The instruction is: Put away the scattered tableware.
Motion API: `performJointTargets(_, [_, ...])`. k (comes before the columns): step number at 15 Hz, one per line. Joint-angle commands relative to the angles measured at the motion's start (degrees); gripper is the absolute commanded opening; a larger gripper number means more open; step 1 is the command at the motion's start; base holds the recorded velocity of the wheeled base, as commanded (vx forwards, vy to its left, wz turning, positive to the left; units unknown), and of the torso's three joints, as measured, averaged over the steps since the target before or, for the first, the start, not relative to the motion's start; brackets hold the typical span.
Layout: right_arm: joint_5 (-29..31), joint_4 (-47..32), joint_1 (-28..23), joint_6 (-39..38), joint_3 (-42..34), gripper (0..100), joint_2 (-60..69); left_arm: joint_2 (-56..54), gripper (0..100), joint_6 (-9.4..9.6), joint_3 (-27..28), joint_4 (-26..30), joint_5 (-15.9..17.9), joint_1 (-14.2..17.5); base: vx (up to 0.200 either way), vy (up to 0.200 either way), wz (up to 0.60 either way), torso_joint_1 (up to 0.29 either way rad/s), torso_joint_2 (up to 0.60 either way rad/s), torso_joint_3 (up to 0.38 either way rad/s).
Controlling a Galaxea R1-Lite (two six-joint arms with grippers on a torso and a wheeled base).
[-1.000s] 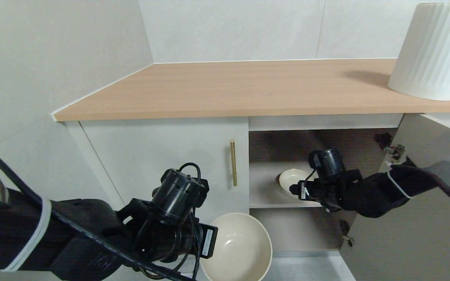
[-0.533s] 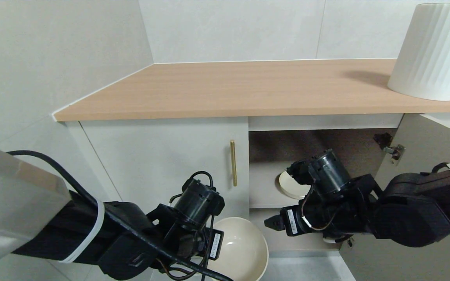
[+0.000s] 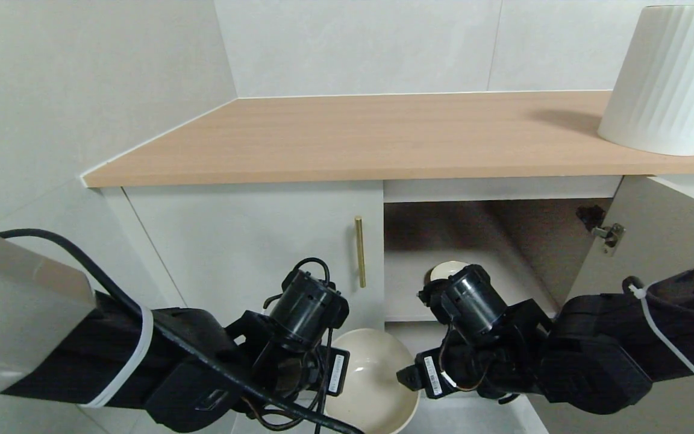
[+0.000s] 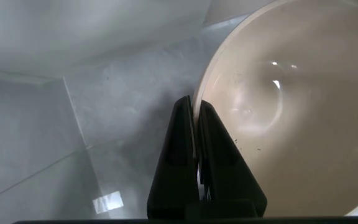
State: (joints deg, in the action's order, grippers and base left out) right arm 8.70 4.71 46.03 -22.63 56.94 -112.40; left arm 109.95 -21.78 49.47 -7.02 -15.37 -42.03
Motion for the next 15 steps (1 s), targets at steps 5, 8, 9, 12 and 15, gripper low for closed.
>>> performJointTargets(5, [0.88, 2.77, 0.11, -0.93, 0.54, 100, -2.48, -1.67, 0, -0.01, -0.16, 0.08, -0.01, -0.59, 0.0, 0.0, 0.0, 0.0, 0.0, 0.0])
performJointTargets(8, [0.88, 2.85, 0.11, -1.02, 0.54, 0, -2.56, -1.49, 0, -0.01, -0.16, 0.08, -0.01, -0.86, 0.0, 0.0, 0.0, 0.0, 0.0, 0.0])
performJointTargets(9, [0.88, 2.85, 0.11, -1.02, 0.54, 0, -2.56, -1.4, 0, -0.01, -0.16, 0.08, -0.01, -0.86, 0.0, 0.0, 0.0, 0.0, 0.0, 0.0])
performJointTargets(12, [0.88, 2.77, 0.11, -1.02, 0.36, 0, -2.56, -1.14, 0, -0.01, -0.16, 0.08, -0.01, -0.86, 0.0, 0.0, 0.0, 0.0, 0.0, 0.0])
performJointTargets(15, [0.88, 2.77, 0.11, -1.02, 0.36, 0, -2.56, -1.23, 0, -0.01, -0.07, 0.08, -0.01, -0.86, 0.0, 0.0, 0.0, 0.0, 0.0, 0.0])
